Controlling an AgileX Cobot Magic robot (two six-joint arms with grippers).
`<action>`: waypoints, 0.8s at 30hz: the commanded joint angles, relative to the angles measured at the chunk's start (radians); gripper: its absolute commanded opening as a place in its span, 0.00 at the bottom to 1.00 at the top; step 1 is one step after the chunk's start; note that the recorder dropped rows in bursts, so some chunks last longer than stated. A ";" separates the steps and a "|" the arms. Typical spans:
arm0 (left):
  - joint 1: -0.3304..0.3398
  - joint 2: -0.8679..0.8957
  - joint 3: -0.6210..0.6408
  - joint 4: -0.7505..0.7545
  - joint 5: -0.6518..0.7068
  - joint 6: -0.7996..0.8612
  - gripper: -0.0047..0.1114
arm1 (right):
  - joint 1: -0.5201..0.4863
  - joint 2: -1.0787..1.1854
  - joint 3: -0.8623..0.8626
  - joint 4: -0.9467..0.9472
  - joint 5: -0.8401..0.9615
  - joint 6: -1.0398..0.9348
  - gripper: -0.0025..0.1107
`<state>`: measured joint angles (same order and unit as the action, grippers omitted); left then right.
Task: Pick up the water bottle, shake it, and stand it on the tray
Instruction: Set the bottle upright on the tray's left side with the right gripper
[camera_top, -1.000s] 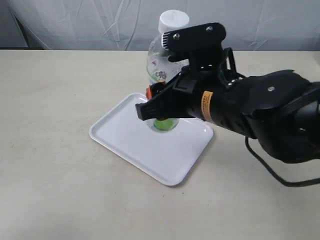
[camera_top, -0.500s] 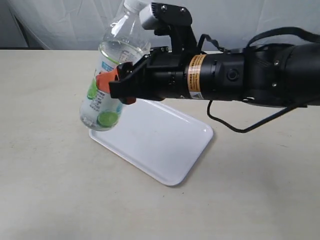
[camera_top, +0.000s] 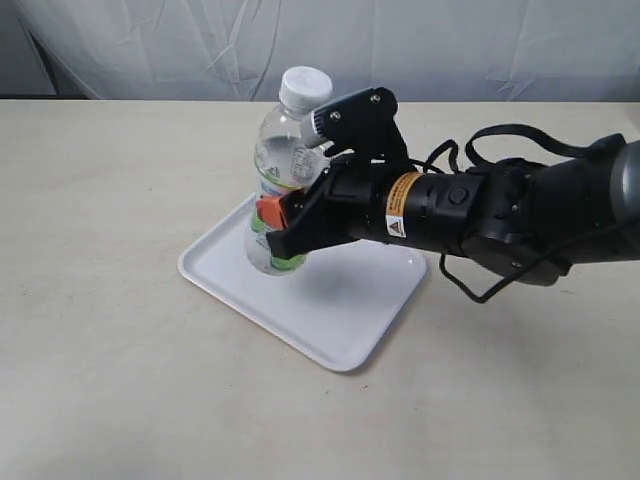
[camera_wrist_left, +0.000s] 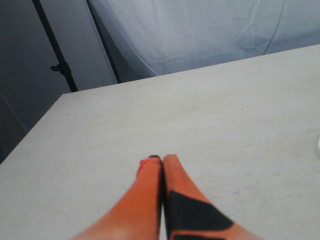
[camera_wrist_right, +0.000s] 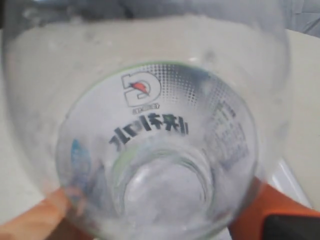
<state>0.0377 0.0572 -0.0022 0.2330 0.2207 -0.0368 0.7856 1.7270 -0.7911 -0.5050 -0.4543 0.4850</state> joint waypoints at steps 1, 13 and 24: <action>0.001 -0.004 0.002 -0.004 -0.013 -0.008 0.04 | -0.005 -0.007 0.008 0.088 -0.004 -0.152 0.02; 0.001 -0.004 0.002 -0.004 -0.013 -0.008 0.04 | -0.006 0.104 0.008 0.196 -0.029 -0.261 0.02; 0.001 -0.004 0.002 -0.004 -0.013 -0.008 0.04 | -0.006 0.116 0.008 0.199 -0.004 -0.251 0.02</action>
<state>0.0377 0.0572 -0.0022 0.2330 0.2207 -0.0368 0.7856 1.8427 -0.7801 -0.3128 -0.4748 0.2259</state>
